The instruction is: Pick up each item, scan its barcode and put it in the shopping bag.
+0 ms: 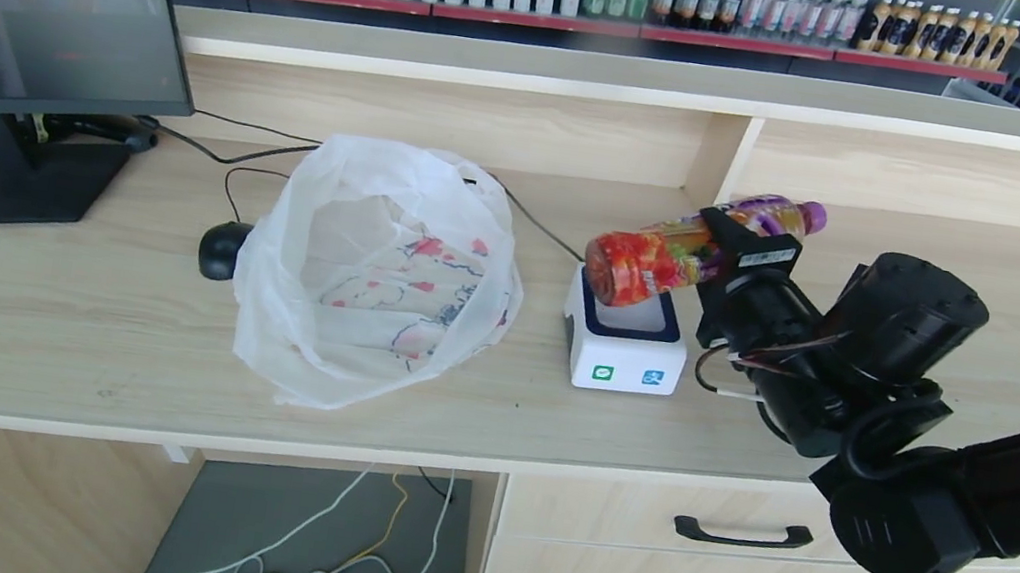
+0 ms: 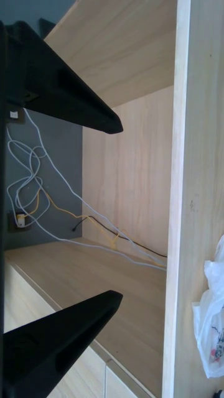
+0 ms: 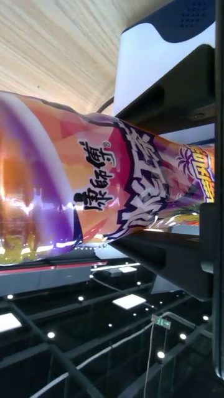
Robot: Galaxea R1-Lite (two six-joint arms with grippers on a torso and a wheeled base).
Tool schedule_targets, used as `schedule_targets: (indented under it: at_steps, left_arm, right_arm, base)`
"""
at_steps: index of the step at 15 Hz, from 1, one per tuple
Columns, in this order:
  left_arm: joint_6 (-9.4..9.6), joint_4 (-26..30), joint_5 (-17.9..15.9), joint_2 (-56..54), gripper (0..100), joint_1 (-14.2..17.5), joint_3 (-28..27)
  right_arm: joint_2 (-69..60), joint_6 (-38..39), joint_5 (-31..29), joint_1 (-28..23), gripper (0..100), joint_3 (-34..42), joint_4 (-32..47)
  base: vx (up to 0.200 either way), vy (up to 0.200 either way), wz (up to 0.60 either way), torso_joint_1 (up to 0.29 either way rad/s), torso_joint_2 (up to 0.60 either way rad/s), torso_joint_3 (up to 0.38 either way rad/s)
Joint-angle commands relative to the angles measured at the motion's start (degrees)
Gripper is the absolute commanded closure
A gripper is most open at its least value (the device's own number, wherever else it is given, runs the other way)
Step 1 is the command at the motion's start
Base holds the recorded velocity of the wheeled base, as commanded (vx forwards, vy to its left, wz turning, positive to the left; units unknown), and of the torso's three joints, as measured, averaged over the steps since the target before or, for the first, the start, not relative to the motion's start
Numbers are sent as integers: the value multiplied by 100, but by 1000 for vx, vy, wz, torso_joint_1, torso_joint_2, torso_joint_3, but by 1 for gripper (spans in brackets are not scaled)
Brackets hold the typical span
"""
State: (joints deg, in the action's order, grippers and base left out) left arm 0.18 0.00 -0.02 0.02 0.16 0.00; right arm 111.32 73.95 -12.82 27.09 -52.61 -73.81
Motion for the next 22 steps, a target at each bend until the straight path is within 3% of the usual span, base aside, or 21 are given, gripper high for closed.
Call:
schedule_targets:
  at_steps: [1,14,18,22]
  left_arm:
    - [-1,0,2,-2,0,2,0]
    - [-1,0,2,-2,0,2,0]
    - [-1,0,2,-2,0,2,0]
    - [-1,0,2,-2,0,2,0]
  right_arm:
    - [47,85,-10,-19,100,67,7]
    - [-41,181,-1,-46,100,50,-98]
    - [-111,-416,447,33,100,93,-757]
    - [-313,-838,623,51,100,129,-880]
  base:
    - [0,0,0,0,0,0]
    - [0,0,0,0,0,0]
    - [0,0,0,0,0,0]
    - [0,0,0,0,0,0]
